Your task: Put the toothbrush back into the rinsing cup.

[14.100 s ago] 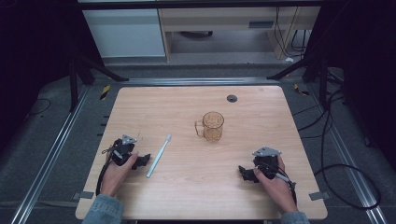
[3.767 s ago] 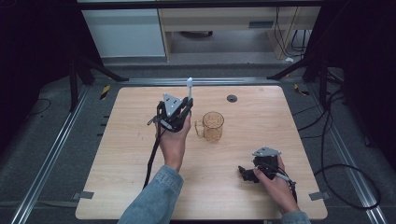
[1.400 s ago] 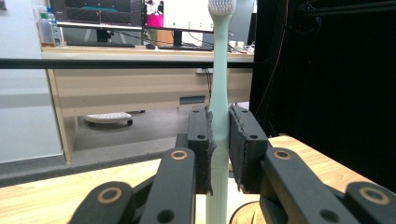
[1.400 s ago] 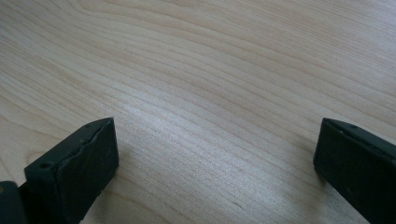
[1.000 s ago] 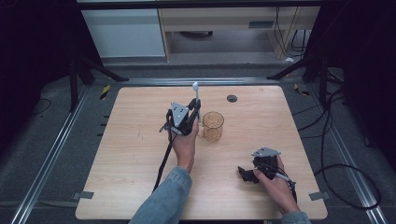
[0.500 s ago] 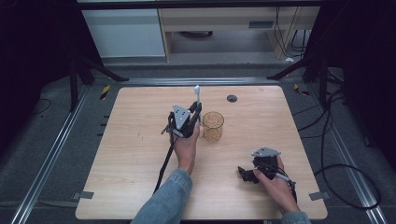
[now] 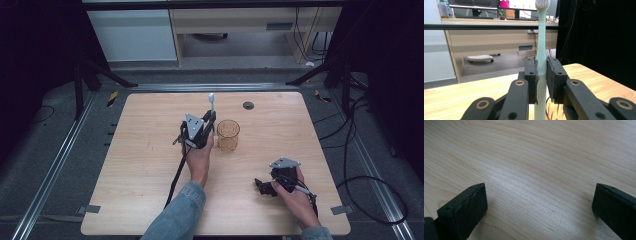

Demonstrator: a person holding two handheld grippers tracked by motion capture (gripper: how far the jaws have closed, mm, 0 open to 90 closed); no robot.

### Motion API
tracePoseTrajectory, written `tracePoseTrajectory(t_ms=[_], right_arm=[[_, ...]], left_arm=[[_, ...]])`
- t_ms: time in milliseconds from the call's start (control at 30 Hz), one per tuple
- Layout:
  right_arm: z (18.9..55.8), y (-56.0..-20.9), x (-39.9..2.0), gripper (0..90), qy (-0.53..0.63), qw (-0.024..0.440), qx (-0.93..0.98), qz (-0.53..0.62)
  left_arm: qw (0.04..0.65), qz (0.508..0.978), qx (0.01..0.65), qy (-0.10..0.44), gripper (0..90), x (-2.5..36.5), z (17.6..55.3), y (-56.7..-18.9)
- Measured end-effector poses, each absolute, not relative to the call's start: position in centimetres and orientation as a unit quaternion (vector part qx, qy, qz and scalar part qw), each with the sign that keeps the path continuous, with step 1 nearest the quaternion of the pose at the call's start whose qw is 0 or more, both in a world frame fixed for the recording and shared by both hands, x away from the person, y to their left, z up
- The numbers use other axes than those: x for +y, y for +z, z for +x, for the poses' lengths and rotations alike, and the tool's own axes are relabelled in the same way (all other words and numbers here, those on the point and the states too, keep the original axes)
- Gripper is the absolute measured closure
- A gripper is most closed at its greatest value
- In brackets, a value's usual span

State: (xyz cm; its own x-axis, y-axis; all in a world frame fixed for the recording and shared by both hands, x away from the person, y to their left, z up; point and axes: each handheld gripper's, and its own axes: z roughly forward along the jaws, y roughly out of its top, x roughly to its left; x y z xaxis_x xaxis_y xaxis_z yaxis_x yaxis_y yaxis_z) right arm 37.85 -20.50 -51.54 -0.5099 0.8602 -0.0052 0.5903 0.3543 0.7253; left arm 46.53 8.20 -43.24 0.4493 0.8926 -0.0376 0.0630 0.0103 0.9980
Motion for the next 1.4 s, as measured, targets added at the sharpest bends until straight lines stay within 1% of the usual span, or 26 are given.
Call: tracePoseTrajectory(t_ms=[700,1400], right_arm=[[37.8,-51.5,-20.5,0.3,0.342,0.197,0.800,0.452],[37.8,-51.5,-20.5,0.3,0.342,0.198,0.800,0.452]], left_arm=[[0.587,0.617,0.397,0.342,78.5,8.4,46.4,-44.6],[0.590,0.619,0.389,0.342,78.4,8.3,46.1,-45.9]])
